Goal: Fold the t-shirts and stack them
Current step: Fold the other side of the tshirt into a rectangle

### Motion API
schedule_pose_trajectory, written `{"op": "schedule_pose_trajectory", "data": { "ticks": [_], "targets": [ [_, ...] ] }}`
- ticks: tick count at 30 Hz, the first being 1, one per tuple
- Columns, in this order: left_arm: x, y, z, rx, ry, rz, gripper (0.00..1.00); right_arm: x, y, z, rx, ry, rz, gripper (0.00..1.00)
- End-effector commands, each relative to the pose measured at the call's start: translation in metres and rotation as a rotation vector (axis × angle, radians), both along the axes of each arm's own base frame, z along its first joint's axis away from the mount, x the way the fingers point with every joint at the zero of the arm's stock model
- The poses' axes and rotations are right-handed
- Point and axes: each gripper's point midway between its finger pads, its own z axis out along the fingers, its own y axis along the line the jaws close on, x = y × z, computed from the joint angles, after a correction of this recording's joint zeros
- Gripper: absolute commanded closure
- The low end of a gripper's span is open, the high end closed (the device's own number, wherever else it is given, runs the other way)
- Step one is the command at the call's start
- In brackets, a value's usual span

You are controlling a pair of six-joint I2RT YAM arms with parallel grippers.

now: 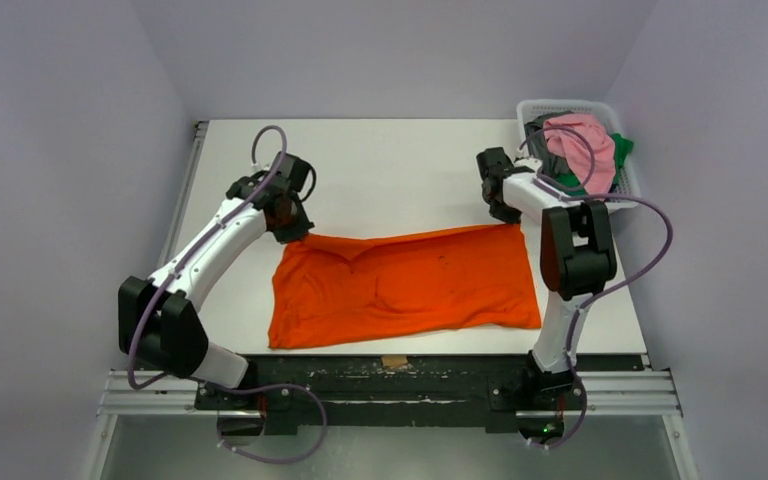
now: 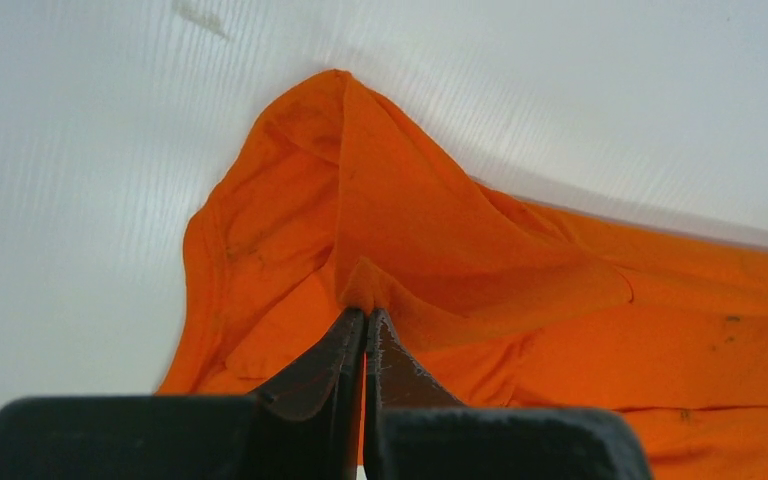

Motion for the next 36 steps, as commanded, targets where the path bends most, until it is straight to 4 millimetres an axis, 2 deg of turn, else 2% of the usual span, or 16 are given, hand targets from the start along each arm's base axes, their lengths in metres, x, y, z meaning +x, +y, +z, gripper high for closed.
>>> {"op": "schedule_pose_trajectory", "data": {
  "ticks": [1,8,16,21,29,34,36],
  "targets": [
    [-0.023,0.004,0.009,-0.041,-0.032,0.026,1.0,0.001,-0.003,0.051,0.007,-0.154,0.026,1.0],
    [-0.068,0.006,-0.005,-0.115,-0.013,0.042,1.0,-0.034,0.004,0.063,0.072,-0.185,0.08,1.0],
    [-0.112,0.015,-0.004,-0.125,0.001,0.057,1.0,-0.049,0.018,0.072,0.091,-0.189,0.185,1.0],
    [-0.136,0.016,-0.01,-0.149,0.015,0.057,1.0,-0.057,0.016,0.076,0.086,-0.198,0.191,1.0],
    [-0.165,0.002,-0.05,-0.195,0.114,0.035,1.0,-0.069,0.01,0.073,0.067,-0.199,0.178,1.0],
    [-0.175,0.002,-0.069,-0.175,0.172,0.016,1.0,-0.089,0.0,0.062,0.045,-0.169,0.119,1.0],
    [-0.179,0.001,-0.072,-0.171,0.189,-0.014,0.85,-0.106,-0.008,0.059,0.029,-0.16,0.071,0.96]
  ]
}}
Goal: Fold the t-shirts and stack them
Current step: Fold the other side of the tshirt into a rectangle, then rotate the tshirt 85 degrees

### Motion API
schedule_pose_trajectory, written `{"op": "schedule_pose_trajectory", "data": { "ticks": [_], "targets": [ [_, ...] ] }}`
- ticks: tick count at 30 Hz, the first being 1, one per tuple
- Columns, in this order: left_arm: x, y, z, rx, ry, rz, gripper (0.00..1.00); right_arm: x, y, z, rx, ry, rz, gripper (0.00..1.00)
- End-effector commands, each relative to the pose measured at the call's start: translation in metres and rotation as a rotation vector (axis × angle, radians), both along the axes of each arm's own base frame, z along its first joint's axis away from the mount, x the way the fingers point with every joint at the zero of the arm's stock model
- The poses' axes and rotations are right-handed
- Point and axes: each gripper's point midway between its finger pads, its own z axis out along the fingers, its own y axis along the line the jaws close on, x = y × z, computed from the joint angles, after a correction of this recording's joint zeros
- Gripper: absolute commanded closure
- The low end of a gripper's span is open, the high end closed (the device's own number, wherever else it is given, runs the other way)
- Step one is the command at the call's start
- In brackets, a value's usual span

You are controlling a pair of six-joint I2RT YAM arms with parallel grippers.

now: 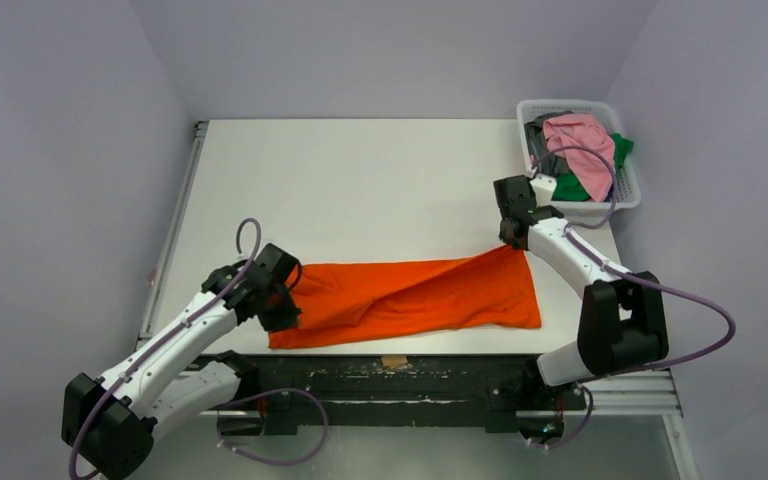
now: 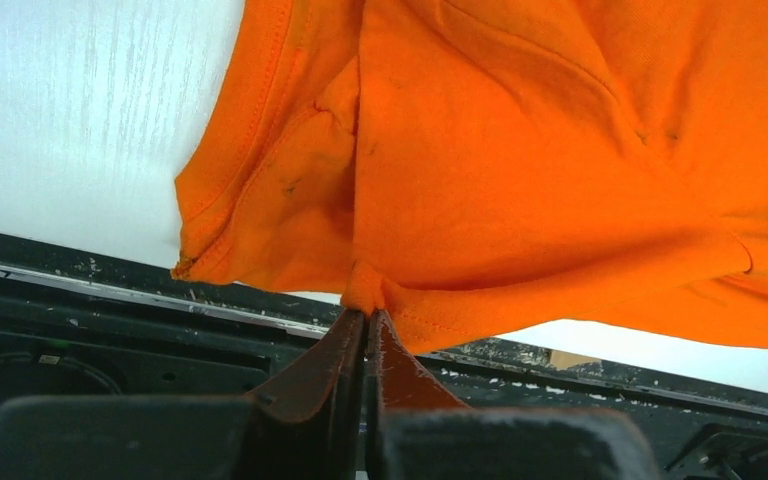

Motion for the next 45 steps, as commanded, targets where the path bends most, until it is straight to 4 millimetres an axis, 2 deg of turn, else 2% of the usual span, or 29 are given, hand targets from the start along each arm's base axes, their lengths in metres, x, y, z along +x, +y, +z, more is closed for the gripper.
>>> {"op": "schedule_pose_trajectory", "data": {
  "ticks": [1,2,3,4,5,6,7,9,12,15,17,18,20,22,23,25,28,31,33,36,41,43,45],
  "targets": [
    [-0.006,-0.007,-0.003,-0.024,0.016,-0.045,0.76,-0.031,-0.021,0.004,-0.048,-0.016,-0.121,0.91],
    [-0.01,-0.008,-0.002,-0.027,0.017,-0.064,0.66,-0.039,-0.023,0.002,-0.047,-0.01,-0.143,0.82],
    [-0.014,-0.008,-0.002,-0.028,0.02,-0.078,0.5,-0.047,-0.027,0.0,-0.052,-0.005,-0.171,0.72],
    [-0.017,-0.006,0.0,-0.026,0.019,-0.087,0.39,-0.054,-0.031,0.001,-0.066,-0.005,-0.202,0.59],
    [-0.02,-0.005,0.003,-0.028,0.012,-0.095,0.3,-0.062,-0.036,0.003,-0.082,0.002,-0.231,0.32],
    [-0.021,-0.003,0.006,-0.027,-0.002,-0.098,0.24,-0.066,-0.038,0.007,-0.082,-0.008,-0.251,0.17],
    [-0.019,-0.001,0.01,-0.026,-0.026,-0.094,0.2,-0.068,-0.04,0.011,-0.087,-0.017,-0.266,0.14],
    [-0.01,-0.004,0.023,-0.043,-0.089,-0.105,0.12,-0.068,-0.04,0.022,-0.072,-0.055,-0.266,0.12],
    [0.01,-0.021,0.044,-0.096,-0.17,-0.15,0.03,-0.049,-0.014,0.032,0.054,-0.131,-0.107,0.11],
    [0.034,-0.043,0.045,-0.144,-0.212,-0.18,0.0,-0.026,0.05,0.038,0.301,-0.232,0.215,0.1],
    [0.046,-0.066,0.038,-0.208,-0.193,-0.207,0.0,-0.023,0.087,0.036,0.444,-0.256,0.375,0.09],
    [0.054,-0.077,0.031,-0.234,-0.182,-0.216,0.0,-0.024,0.102,0.032,0.506,-0.245,0.43,0.09],
    [0.067,-0.094,0.017,-0.272,-0.15,-0.206,0.0,-0.027,0.117,0.019,0.57,-0.203,0.476,0.09],
    [0.078,-0.101,-0.006,-0.25,-0.088,-0.184,0.0,-0.029,0.12,0.001,0.577,-0.149,0.467,0.09],
    [0.085,-0.102,-0.012,-0.235,-0.078,-0.167,0.0,-0.031,0.121,-0.006,0.58,-0.129,0.461,0.08],
    [0.098,-0.1,-0.037,-0.186,-0.013,-0.122,0.0,-0.034,0.124,-0.019,0.596,-0.095,0.454,0.08],
    [0.122,-0.105,-0.065,-0.2,0.069,-0.075,0.0,-0.041,0.13,-0.038,0.623,-0.044,0.452,0.08],
    [0.16,-0.118,-0.074,-0.293,0.121,-0.046,0.0,-0.049,0.137,-0.05,0.636,0.001,0.455,0.09],
    [0.182,-0.126,-0.076,-0.35,0.147,-0.036,0.0,-0.056,0.142,-0.055,0.638,0.02,0.463,0.08],
    [0.214,-0.128,-0.071,-0.306,0.173,0.006,0.0,-0.066,0.153,-0.058,0.634,0.049,0.483,0.08],
    [0.258,-0.136,-0.045,-0.274,0.108,-0.017,0.0,-0.08,0.166,-0.064,0.656,0.1,0.491,0.08],
    [0.275,-0.133,-0.052,-0.224,0.107,-0.007,0.0,-0.083,0.165,-0.069,0.651,0.12,0.474,0.08],
    [0.29,-0.138,-0.056,-0.224,0.134,-0.021,0.0,-0.087,0.164,-0.072,0.65,0.133,0.452,0.07]
  ]
}}
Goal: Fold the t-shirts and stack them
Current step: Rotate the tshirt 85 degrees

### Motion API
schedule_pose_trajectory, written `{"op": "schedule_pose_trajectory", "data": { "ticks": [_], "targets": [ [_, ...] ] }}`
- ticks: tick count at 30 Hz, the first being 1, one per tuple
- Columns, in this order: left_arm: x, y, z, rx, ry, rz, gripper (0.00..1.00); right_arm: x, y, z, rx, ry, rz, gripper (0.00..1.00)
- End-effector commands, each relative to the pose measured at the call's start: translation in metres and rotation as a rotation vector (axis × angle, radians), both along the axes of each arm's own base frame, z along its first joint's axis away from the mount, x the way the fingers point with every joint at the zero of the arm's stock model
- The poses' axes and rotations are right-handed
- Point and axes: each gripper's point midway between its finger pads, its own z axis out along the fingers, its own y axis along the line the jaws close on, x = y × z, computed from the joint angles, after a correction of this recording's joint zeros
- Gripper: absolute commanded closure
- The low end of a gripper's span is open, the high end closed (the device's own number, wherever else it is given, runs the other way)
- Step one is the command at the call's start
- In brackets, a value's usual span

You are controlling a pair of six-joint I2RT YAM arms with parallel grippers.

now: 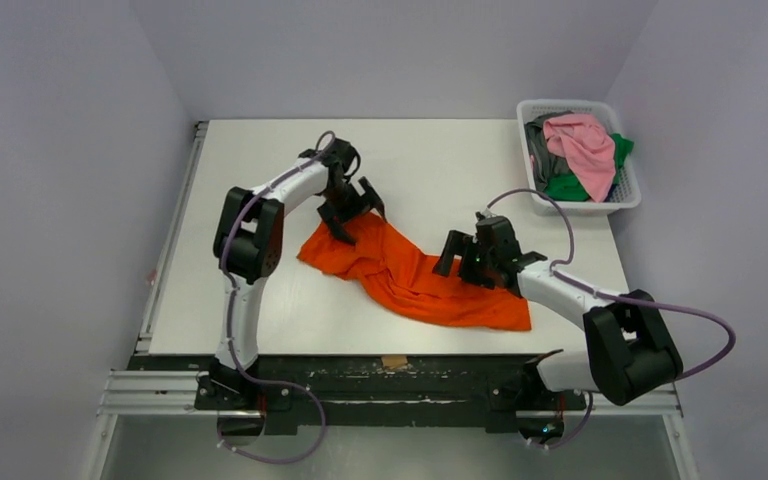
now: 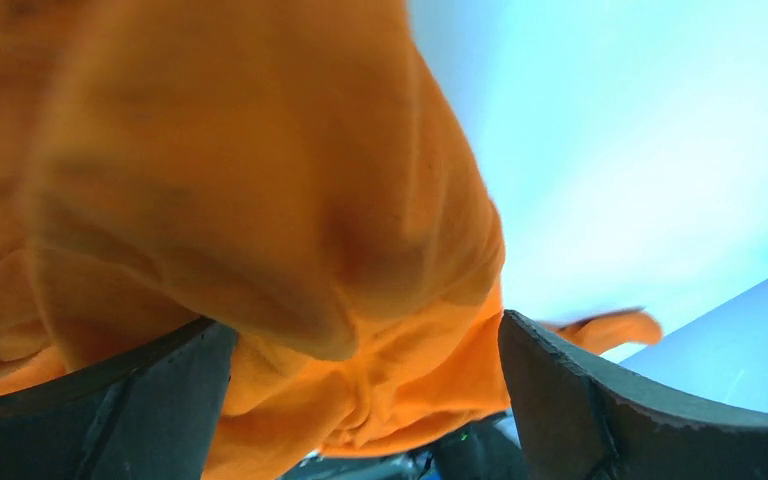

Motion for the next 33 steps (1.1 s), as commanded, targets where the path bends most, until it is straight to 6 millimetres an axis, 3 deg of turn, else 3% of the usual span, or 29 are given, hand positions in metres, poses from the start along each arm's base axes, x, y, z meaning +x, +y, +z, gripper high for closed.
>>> {"op": "schedule_pose_trajectory", "data": {
  "ticks": [1,5,17,21,24,26,28,31,33],
  "targets": [
    [0.067,0.002,-0.017,0.093,-0.127,-0.036,0.0,-0.025,0.001,-0.022,0.007,0.123,-0.033,0.07],
    [0.11,-0.019,-0.004,0.031,-0.197,-0.035,0.0,-0.043,0.026,-0.02,0.133,0.18,0.009,0.06],
    [0.192,-0.08,0.004,-0.275,-0.395,0.031,0.0,-0.123,0.133,-0.008,0.173,0.258,0.389,0.04],
    [0.211,-0.09,0.007,-0.349,-0.461,0.071,0.0,-0.129,0.186,0.013,0.221,0.191,0.498,0.03],
    [0.221,-0.091,0.012,-0.373,-0.488,0.074,0.0,-0.118,0.19,0.032,0.17,0.091,0.463,0.03],
    [0.222,-0.094,0.03,-0.428,-0.516,0.045,0.0,-0.107,0.174,0.039,0.096,0.033,0.391,0.02],
    [0.22,-0.095,0.072,-0.453,-0.587,-0.003,0.0,-0.092,0.146,0.045,-0.022,-0.019,0.285,0.02],
    [0.212,-0.082,0.152,-0.406,-0.739,-0.061,0.0,-0.077,0.103,0.054,-0.186,-0.072,0.138,0.02],
    [0.2,-0.066,0.212,-0.36,-0.85,-0.085,0.0,-0.069,0.09,0.066,-0.239,-0.124,0.12,0.01]
  ]
}}
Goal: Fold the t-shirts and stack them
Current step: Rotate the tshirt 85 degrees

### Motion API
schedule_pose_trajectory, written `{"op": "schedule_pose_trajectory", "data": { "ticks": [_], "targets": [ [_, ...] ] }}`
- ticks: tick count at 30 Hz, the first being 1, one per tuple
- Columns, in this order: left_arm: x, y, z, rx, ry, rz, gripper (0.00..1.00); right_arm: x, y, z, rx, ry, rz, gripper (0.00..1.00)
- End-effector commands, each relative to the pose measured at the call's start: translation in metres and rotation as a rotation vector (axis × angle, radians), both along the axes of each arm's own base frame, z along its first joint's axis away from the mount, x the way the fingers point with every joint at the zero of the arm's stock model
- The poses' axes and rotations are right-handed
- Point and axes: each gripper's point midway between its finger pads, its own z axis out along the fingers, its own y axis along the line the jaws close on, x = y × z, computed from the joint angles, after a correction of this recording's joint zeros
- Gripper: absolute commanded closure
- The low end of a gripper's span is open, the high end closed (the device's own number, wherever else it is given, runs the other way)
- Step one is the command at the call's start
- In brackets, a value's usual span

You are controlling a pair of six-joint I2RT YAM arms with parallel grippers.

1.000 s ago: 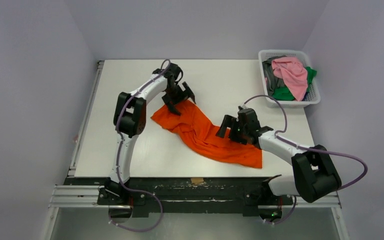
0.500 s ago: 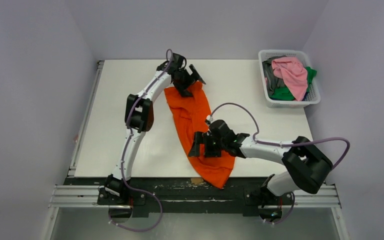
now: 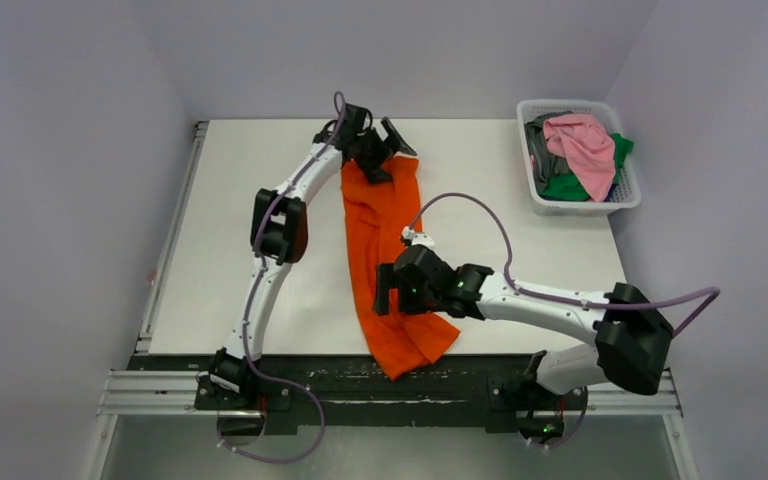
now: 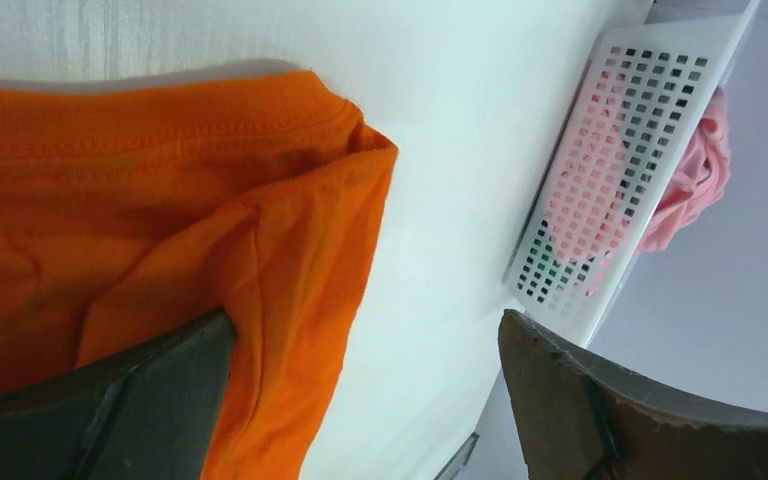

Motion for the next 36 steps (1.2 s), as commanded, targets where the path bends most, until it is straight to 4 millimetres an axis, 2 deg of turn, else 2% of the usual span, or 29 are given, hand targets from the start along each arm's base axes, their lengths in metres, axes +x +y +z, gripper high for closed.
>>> {"op": "schedule_pose_trajectory", "data": {
  "ticks": [1,2,4,6,8,9,11,14,15,16,18,19,20,23,25,29,33,36],
  "targets": [
    [-0.011,0.035,0.201,0.039,-0.412,0.011,0.0,0.03,-0.05,0.03,-0.184,-0.169,-0.159,0.01],
    [-0.02,0.045,0.227,0.058,-0.464,0.023,0.0,0.031,-0.047,0.037,-0.167,-0.182,-0.147,0.01],
    [-0.041,0.066,0.263,0.109,-0.526,0.045,0.0,0.036,-0.04,0.051,-0.123,-0.218,-0.134,0.01],
    [-0.068,0.089,0.278,0.195,-0.54,0.061,0.0,0.05,-0.032,0.067,-0.083,-0.271,-0.142,0.01],
    [-0.099,0.112,0.276,0.288,-0.519,0.068,0.0,0.071,-0.024,0.08,-0.064,-0.315,-0.134,0.01],
    [-0.117,0.127,0.27,0.344,-0.493,0.084,0.0,0.083,-0.021,0.083,-0.063,-0.326,-0.128,0.01],
    [-0.156,0.16,0.241,0.457,-0.42,0.134,0.0,0.109,-0.016,0.082,-0.077,-0.329,-0.143,0.01],
    [-0.209,0.192,0.199,0.482,-0.412,0.223,0.0,0.143,-0.007,0.07,-0.148,-0.345,-0.146,0.02],
    [-0.228,0.197,0.179,0.471,-0.409,0.232,0.0,0.154,-0.002,0.066,-0.178,-0.356,-0.13,0.02],
    [-0.246,0.202,0.16,0.454,-0.391,0.249,0.0,0.165,0.004,0.051,-0.229,-0.349,-0.115,0.02],
    [-0.28,0.211,0.124,0.438,-0.346,0.269,0.0,0.185,0.012,0.036,-0.286,-0.334,-0.114,0.02],
    [-0.296,0.216,0.115,0.425,-0.34,0.285,0.0,0.194,0.015,0.026,-0.306,-0.316,-0.113,0.02],
    [-0.309,0.218,0.098,0.423,-0.309,0.284,0.0,0.201,0.019,0.019,-0.319,-0.3,-0.117,0.03],
    [-0.343,0.217,0.06,0.413,-0.252,0.245,0.0,0.214,0.024,-0.007,-0.38,-0.246,-0.129,0.04],
    [-0.358,0.216,0.048,0.411,-0.229,0.224,0.0,0.218,0.028,-0.023,-0.396,-0.221,-0.136,0.04],
    [-0.377,0.212,0.031,0.417,-0.207,0.172,0.0,0.232,0.022,-0.052,-0.432,-0.16,-0.19,0.04],
    [-0.384,0.209,0.021,0.416,-0.208,0.13,0.0,0.259,0.005,-0.075,-0.436,-0.101,-0.276,0.04],
    [-0.385,0.2,0.02,0.395,-0.22,0.083,0.0,0.284,0.002,-0.093,-0.428,-0.08,-0.328,0.04]
  ]
}}
